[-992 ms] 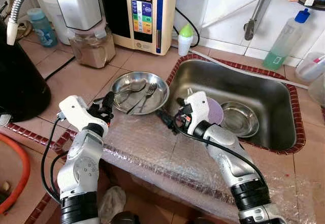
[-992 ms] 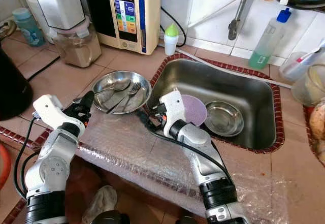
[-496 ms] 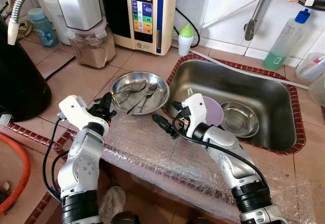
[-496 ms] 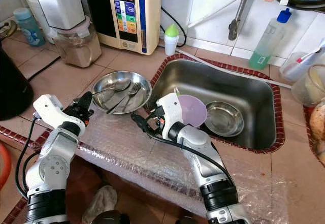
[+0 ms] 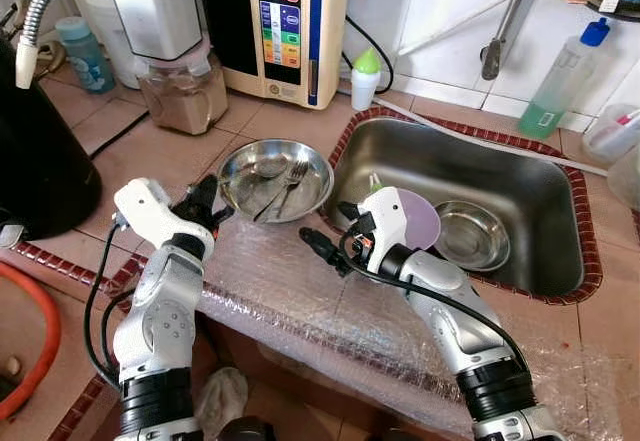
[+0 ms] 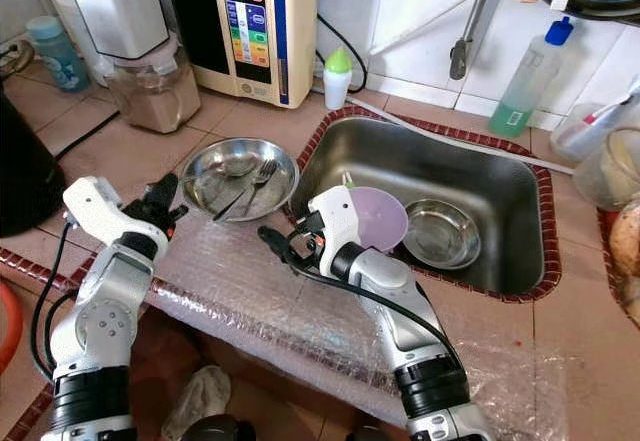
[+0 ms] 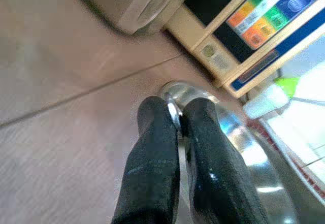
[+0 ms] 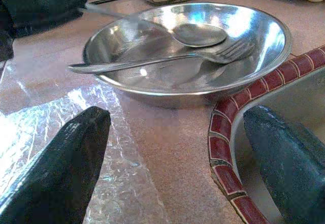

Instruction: Kitchen organization

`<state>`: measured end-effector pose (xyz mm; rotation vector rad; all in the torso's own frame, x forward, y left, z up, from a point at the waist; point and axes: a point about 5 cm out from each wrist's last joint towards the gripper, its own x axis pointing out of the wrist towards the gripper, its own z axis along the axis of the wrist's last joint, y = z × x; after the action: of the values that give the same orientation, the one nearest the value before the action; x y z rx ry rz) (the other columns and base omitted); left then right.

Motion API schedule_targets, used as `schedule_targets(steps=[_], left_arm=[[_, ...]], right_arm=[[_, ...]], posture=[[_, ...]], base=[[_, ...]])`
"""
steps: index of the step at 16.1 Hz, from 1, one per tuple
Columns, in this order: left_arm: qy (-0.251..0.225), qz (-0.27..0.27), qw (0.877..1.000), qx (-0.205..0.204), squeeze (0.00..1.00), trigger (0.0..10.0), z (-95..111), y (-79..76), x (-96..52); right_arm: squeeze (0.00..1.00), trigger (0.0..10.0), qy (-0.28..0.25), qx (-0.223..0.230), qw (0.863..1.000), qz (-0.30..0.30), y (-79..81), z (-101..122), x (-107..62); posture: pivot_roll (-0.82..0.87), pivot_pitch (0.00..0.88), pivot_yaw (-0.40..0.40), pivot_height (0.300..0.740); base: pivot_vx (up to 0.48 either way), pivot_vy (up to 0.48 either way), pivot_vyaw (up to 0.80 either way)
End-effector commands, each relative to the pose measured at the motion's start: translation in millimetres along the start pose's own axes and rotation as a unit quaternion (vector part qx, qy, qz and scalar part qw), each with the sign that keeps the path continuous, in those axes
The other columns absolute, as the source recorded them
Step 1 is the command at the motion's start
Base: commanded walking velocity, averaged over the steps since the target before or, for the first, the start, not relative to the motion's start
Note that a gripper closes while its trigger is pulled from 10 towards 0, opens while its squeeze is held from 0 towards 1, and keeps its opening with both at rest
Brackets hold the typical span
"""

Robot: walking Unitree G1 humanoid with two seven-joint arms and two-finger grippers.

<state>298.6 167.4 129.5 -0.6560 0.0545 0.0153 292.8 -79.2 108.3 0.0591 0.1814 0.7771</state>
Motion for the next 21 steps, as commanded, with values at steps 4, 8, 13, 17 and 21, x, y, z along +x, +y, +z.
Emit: schedule_targets(steps=[4,8,13,17,21], left_arm=[[-0.03,-0.007,0.998,0.046,0.0,0.0,18.9,-6.2,1.4],[-0.057,-0.059,0.993,0.089,0.0,0.0,42.5,-27.6,4.3],[-0.078,-0.229,0.935,0.258,0.0,0.0,78.5,-83.6,12.6],[-0.04,-0.271,0.918,0.288,0.0,0.0,64.6,-94.6,15.8],[0.052,-0.367,0.873,0.315,0.0,0.0,22.9,-120.0,11.6]], right_arm=[[0.0,10.0,-0.008,-0.005,1.0,0.009,3.7,4.6,2.6],[0.0,10.0,-0.011,-0.008,1.0,0.005,0.9,5.9,1.8],[0.0,10.0,-0.073,-0.072,0.994,-0.025,-11.7,28.9,-2.7],[0.0,10.0,-0.11,-0.105,0.987,-0.05,-17.3,43.8,-4.9],[0.0,10.0,-0.163,-0.163,0.969,-0.09,-26.9,67.0,-11.3]], posture=[[0.03,0.0,0.023,0.74],[0.03,0.0,0.025,0.74],[0.03,0.0,0.029,0.74],[0.02,0.0,0.032,0.74],[0.0,0.0,0.042,0.74]], base=[[0.0,0.0,0.0],[0.0,0.0,0.0],[0.0,0.0,0.0],[0.0,0.0,0.0],[0.0,0.0,0.0]])
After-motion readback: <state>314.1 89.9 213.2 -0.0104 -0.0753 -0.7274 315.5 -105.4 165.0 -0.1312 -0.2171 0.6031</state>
